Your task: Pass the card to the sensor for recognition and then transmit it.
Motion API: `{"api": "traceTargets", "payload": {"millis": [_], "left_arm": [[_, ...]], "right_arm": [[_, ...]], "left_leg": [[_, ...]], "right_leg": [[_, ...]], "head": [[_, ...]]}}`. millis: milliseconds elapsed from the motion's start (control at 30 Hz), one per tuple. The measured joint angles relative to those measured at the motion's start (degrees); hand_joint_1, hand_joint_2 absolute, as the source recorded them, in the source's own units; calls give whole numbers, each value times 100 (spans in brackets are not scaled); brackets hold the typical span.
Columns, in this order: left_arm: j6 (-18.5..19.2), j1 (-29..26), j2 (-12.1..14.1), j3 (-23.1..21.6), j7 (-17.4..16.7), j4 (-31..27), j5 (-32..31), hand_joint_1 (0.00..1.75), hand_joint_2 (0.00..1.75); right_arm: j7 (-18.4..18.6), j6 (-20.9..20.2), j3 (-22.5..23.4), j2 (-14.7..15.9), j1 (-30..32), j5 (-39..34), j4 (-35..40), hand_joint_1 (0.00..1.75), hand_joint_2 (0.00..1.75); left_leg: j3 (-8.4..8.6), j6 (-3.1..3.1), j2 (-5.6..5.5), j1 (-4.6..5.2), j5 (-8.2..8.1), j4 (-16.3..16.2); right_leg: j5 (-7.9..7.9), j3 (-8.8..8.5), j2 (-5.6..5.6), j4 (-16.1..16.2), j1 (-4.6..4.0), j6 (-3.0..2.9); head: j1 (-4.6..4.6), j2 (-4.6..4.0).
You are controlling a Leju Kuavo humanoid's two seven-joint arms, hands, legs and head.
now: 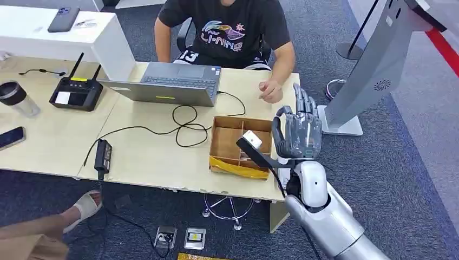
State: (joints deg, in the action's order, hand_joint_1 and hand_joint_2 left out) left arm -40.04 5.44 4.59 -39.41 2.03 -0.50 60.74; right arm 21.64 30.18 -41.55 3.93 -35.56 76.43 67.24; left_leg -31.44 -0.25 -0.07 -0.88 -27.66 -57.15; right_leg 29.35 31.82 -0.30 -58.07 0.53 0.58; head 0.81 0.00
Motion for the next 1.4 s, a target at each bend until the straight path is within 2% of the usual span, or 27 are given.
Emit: {"api": "traceTargets", "payload": {"millis": [167,300,567,767,833,1067,1167,1200,1233,1400], "left_arm": [[0,26,28,0,-114,0,-96,0,175],[0,69,46,0,-223,0,-219,0,175],[2,181,35,-11,-142,-2,-400,0,175],[2,191,22,-9,-168,-2,-354,0,175],[2,186,20,-9,-186,-2,-326,0,175],[2,184,20,-9,-188,-2,-319,0,175],[2,182,17,-9,-330,0,-295,0,175],[0,162,11,-9,-509,-2,-295,0,175],[2,145,9,-9,-603,-2,-267,0,175],[0,122,15,-9,-608,0,-267,0,175]], "right_arm": [[-164,-380,-50,-203,-425,153,404,175,175],[-286,-666,-133,-496,-830,175,303,175,175],[-312,-880,-400,-1162,-1579,179,-835,175,175],[-83,-966,-538,-1504,-1846,166,-1783,175,175],[-26,-964,-568,-1585,-1930,138,-2110,175,175],[-20,-964,-575,-1595,-1938,133,-2160,175,175],[48,-946,-621,-1700,-1987,79,-2566,175,175],[98,-920,-658,-1775,-2032,81,-2988,24,175],[138,-833,-664,-1814,-2047,46,-3281,0,175],[122,-467,-664,-1842,-2046,59,-3487,0,175]], "left_leg": [[-1,0,0,0,0,1],[-2,-1,0,0,1,1],[-3,-1,-2,-1,2,1],[-4,-1,-2,0,2,0],[-4,-1,-2,0,2,0],[-4,-1,-2,0,2,0],[-3,-1,-2,0,2,0],[-2,-2,-2,0,2,0],[-2,-2,-1,0,2,0],[-3,-2,-1,0,2,0]], "right_leg": [[0,-1,-1,-1,0,0],[0,0,-1,-3,0,0],[0,0,-2,-5,-1,-1],[1,1,-2,-4,0,-1],[1,1,-2,-4,0,-1],[1,1,-2,-4,0,-1],[1,1,-3,-3,0,-1],[0,1,-2,-3,0,-1],[0,2,0,-4,0,-1],[1,4,0,-4,-1,-2]], "head": [[0,0],[0,0],[2,0],[0,0],[0,0],[-2,0],[0,0],[0,0],[2,0],[0,0]]}}
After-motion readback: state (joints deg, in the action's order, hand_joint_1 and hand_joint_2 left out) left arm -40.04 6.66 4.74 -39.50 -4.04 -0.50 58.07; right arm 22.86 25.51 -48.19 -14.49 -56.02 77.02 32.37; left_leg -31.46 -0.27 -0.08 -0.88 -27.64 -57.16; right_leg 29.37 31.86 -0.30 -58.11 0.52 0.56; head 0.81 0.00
